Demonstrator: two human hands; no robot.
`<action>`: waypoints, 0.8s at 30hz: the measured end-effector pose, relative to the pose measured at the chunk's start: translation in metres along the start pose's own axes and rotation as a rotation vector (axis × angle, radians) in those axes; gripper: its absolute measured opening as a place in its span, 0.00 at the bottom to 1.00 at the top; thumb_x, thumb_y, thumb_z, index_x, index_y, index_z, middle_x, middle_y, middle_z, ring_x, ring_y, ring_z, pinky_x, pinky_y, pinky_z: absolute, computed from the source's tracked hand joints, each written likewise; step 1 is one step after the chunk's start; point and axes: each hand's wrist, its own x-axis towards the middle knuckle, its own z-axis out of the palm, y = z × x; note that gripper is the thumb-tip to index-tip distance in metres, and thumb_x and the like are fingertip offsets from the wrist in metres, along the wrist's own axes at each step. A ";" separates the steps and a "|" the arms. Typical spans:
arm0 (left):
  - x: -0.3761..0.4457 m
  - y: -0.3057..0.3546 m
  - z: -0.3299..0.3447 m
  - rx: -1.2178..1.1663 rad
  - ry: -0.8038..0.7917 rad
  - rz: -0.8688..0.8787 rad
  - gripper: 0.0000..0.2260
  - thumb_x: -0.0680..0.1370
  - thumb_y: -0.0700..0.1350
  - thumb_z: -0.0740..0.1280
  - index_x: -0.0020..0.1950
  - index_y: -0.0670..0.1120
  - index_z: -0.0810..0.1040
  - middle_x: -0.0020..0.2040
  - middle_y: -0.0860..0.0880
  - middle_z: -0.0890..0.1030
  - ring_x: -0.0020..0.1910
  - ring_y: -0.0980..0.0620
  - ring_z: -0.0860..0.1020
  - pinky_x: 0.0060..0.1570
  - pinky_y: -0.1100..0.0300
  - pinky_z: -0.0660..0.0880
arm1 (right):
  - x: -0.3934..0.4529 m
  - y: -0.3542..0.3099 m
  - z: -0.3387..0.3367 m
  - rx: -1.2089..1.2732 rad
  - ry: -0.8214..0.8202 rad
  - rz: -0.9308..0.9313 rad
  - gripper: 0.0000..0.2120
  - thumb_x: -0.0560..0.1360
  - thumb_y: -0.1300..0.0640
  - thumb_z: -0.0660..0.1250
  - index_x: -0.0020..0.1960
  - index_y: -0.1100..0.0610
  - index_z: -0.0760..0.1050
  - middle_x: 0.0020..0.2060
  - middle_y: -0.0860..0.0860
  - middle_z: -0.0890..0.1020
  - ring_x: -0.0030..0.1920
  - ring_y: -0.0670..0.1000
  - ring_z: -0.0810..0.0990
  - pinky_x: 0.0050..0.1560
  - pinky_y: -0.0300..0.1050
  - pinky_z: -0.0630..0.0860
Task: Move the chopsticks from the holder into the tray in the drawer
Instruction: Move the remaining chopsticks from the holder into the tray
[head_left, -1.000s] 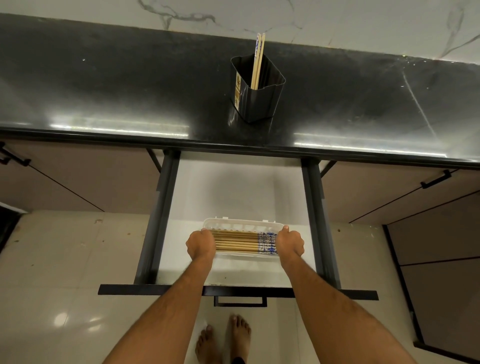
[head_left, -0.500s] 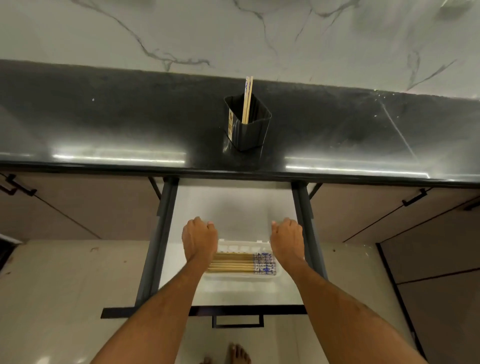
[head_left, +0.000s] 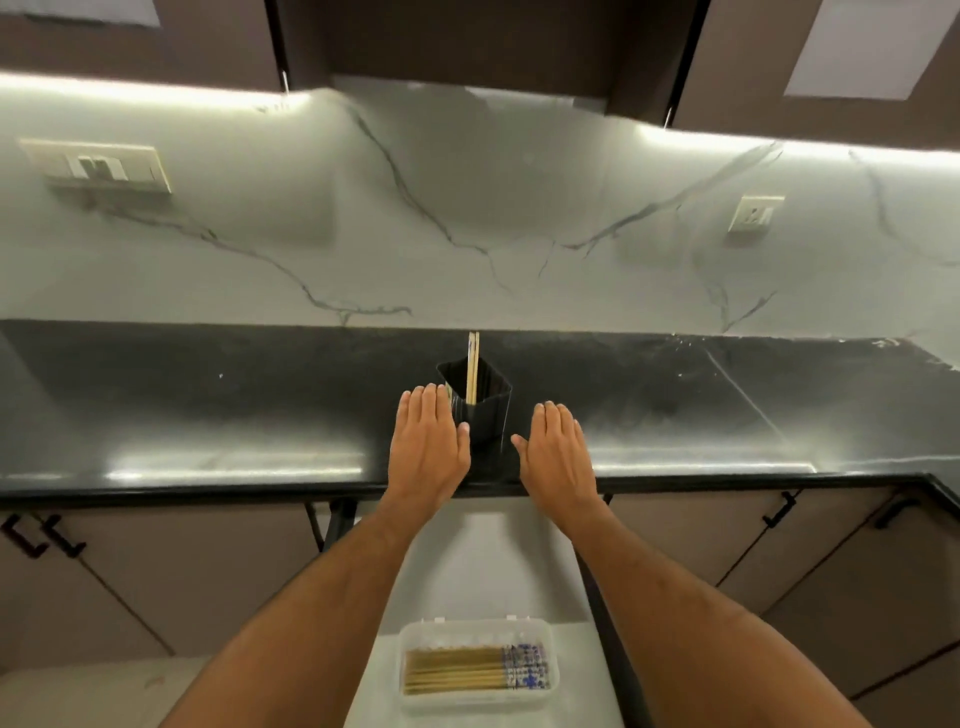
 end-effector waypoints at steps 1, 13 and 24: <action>0.011 0.002 -0.006 0.000 0.014 0.009 0.27 0.82 0.54 0.57 0.76 0.39 0.65 0.73 0.41 0.71 0.75 0.43 0.68 0.77 0.45 0.61 | 0.009 0.000 -0.008 0.000 0.016 -0.007 0.29 0.84 0.44 0.54 0.77 0.63 0.61 0.74 0.60 0.69 0.76 0.60 0.65 0.74 0.56 0.66; 0.134 0.013 0.000 0.044 0.076 0.073 0.26 0.82 0.53 0.55 0.75 0.39 0.63 0.72 0.41 0.70 0.73 0.44 0.67 0.78 0.46 0.59 | 0.143 0.014 -0.026 -0.012 0.154 -0.105 0.27 0.83 0.45 0.56 0.73 0.65 0.64 0.69 0.61 0.72 0.70 0.59 0.70 0.72 0.55 0.69; 0.195 0.001 0.080 0.097 -0.048 0.019 0.27 0.84 0.53 0.50 0.77 0.37 0.63 0.75 0.38 0.69 0.77 0.42 0.65 0.79 0.46 0.57 | 0.233 0.016 0.043 0.067 0.070 -0.174 0.28 0.83 0.44 0.57 0.74 0.64 0.63 0.70 0.61 0.71 0.73 0.59 0.68 0.73 0.56 0.67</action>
